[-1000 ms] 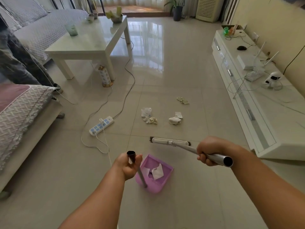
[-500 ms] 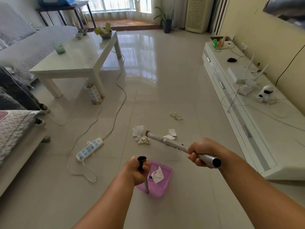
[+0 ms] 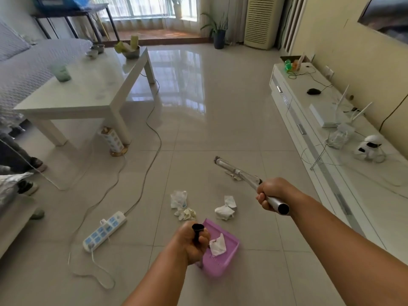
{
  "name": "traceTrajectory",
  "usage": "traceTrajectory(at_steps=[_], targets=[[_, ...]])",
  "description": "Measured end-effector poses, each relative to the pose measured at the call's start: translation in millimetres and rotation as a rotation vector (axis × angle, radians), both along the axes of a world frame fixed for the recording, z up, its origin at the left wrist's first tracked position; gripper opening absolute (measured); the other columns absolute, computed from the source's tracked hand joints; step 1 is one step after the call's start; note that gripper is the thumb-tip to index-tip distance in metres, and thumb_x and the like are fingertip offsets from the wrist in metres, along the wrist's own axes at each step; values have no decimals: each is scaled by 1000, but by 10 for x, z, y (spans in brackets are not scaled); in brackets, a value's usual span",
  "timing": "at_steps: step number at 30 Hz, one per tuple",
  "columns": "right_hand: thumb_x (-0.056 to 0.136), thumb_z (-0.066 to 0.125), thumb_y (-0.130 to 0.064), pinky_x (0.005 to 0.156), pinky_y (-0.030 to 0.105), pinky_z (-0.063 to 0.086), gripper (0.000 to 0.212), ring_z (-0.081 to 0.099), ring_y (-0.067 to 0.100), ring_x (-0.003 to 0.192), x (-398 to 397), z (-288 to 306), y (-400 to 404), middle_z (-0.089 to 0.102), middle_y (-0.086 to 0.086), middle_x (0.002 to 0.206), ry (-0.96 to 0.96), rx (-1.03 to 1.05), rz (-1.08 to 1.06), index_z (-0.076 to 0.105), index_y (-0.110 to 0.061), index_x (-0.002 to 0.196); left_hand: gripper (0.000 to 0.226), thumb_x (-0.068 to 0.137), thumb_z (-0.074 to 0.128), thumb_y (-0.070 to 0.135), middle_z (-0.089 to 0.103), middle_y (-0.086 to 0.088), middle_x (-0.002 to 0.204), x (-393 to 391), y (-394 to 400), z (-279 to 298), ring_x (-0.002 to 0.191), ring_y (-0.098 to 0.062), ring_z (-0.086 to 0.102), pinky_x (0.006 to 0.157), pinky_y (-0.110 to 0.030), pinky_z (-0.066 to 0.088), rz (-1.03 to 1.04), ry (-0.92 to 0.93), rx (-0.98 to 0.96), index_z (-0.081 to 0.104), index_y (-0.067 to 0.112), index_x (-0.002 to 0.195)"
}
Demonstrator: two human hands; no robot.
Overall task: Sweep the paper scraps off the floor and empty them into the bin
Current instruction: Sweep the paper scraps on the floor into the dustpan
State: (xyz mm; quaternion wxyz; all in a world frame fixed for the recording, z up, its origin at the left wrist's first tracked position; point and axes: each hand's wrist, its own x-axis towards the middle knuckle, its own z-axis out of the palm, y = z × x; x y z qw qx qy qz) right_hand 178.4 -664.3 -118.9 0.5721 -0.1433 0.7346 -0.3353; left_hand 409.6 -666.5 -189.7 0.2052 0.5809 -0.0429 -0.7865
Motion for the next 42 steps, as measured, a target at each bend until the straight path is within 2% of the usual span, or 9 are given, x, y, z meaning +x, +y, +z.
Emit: traceTrajectory(at_steps=[10, 17, 21, 24, 26, 29, 34, 37, 42], targets=[[93, 30, 0, 31, 12, 37, 39, 41, 4, 22, -796, -413, -1083, 45, 7, 68, 56, 53, 41, 45, 1, 129, 28, 97, 27, 10, 35, -3, 43, -617, -766, -80, 22, -10, 39, 26, -8, 31, 39, 5, 42, 40, 11, 73], [92, 33, -2, 32, 13, 40, 43, 43, 7, 21, -1526, -820, -1506, 48, 9, 69, 150, 197, 283, 44, -6, 134, 28, 96, 22, 7, 35, -3, 42, -1178, -888, -122, 21, -8, 36, 23, -10, 29, 125, -29, 74, 42, 6, 75], [87, 35, 0, 37, 20, 42, 38, 51, 17, 46, -1775, -1001, -1431, 52, 13, 71, 263, 283, 493, 48, -5, 122, 30, 96, 20, 7, 35, -4, 42, -1365, -864, -142, 21, -9, 36, 22, -11, 28, 218, 4, 85, 39, 7, 73], [83, 37, 4, 62, 32, 44, 22, 54, 26, 71, -1782, -995, -1226, 56, 20, 83, 283, 344, 621, 54, 5, 96, 30, 94, 20, 5, 37, -5, 38, -1520, -816, -153, 20, -9, 36, 22, -11, 28, 240, 14, 79, 37, 9, 69], [82, 39, 4, 70, 35, 42, 16, 53, 29, 78, -1745, -919, -1043, 57, 22, 88, 304, 366, 702, 54, 5, 85, 30, 94, 21, 4, 37, -4, 37, -1599, -782, -176, 20, -9, 36, 23, -10, 28, 239, 14, 61, 37, 11, 69], [83, 39, 4, 59, 30, 44, 23, 54, 25, 66, -1692, -781, -745, 58, 21, 88, 268, 379, 733, 52, 5, 101, 31, 94, 23, 4, 37, -3, 37, -1657, -719, -188, 21, -9, 37, 24, -9, 28, 240, 22, 39, 36, 13, 67], [92, 31, 0, 34, 12, 35, 15, 44, 5, 29, -1567, -344, -200, 49, 9, 67, 58, 395, 658, 44, -2, 84, 34, 95, 25, 5, 35, -2, 35, -1619, -428, -140, 20, -7, 36, 23, -10, 27, 283, 98, -19, 35, 11, 63], [92, 35, -1, 30, 12, 37, 13, 45, 4, 28, -1602, -15, 29, 50, 7, 64, -56, 406, 628, 48, 2, 91, 34, 95, 27, 5, 34, 0, 36, -1501, -219, -138, 21, -6, 35, 23, -10, 26, 318, 136, -53, 38, 10, 64], [96, 39, -8, 30, 15, 41, 17, 47, 5, 31, -1609, 401, 259, 53, 7, 65, -108, 406, 633, 48, 4, 104, 29, 96, 27, 10, 34, 2, 38, -1237, 151, -115, 22, -5, 34, 23, -10, 26, 337, 149, -68, 43, 14, 73]])
